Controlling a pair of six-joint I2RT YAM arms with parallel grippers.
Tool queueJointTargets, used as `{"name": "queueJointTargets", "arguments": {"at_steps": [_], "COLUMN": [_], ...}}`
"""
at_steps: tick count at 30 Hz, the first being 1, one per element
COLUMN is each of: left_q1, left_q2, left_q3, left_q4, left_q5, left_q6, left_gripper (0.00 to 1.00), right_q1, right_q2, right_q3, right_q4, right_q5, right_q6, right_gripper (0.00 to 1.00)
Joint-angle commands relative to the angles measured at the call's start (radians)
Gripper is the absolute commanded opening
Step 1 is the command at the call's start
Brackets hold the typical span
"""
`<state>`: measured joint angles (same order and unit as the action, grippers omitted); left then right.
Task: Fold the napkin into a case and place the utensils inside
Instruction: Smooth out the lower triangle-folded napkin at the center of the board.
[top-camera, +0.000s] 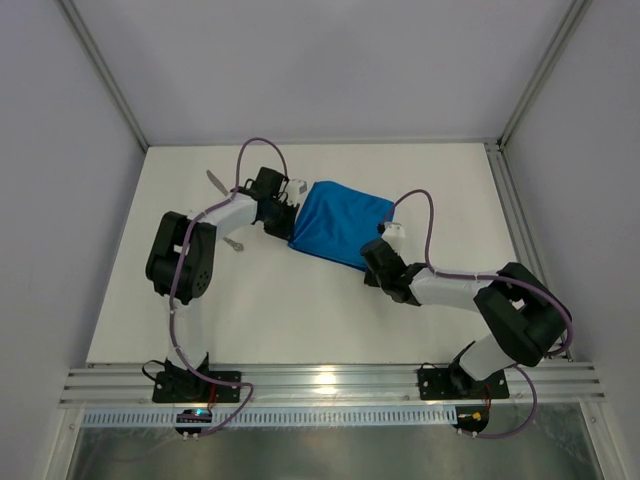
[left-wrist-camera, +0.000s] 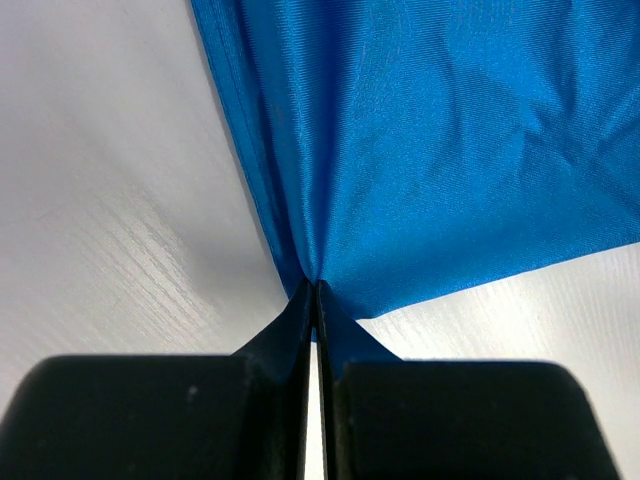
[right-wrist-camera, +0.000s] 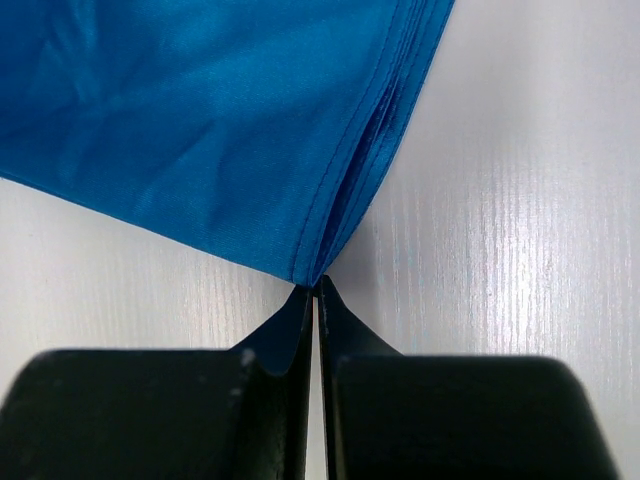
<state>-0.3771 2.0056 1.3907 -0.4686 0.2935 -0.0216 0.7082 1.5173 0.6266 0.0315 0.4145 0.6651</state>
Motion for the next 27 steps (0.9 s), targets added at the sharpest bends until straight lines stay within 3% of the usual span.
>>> {"name": "queueJointTargets", "arguments": {"at_steps": [1,11,13,18,22,27], "left_q1": [0.018,0.018,0.018,0.018,0.018,0.018], "left_q2": [0.005,-0.021,-0.015,-0.011,-0.016,-0.019], "left_q3": [0.013,0.027,0.024,0.010,0.014,0.014], "left_q4": [-0.008,-0.022,-0.028,-0.021,-0.019,-0.021], "left_q5": [-0.063,-0.045,-0.034,-0.008,-0.002,0.006], "left_q6": [0.018,0.018,0.018,0.015,0.015,0.014], "left_gripper": [0.00,0.00,0.00,0.00,0.00,0.00], "right_q1": [-0.007,-0.007,-0.009,-0.009,-0.009,-0.012], "right_q2": [-0.025,-0.022,-0.028,-0.123,-0.212,-0.273], "right_q3": [-0.027,-0.019,-0.016,-0.005,0.019,0.057], "right_q4": [-0.045,-0.067,-0.076,-0.125,-0.211,-0.193], "right_q5": [0.012,-0.036,-0.049,-0.111,-0.109,-0.128], "right_q6": [-0.062,-0.185,-0.209,-0.295,-0.292,-0.262], "right_gripper": [0.04,0.04,0.08,0.31,0.34,0.34]}}
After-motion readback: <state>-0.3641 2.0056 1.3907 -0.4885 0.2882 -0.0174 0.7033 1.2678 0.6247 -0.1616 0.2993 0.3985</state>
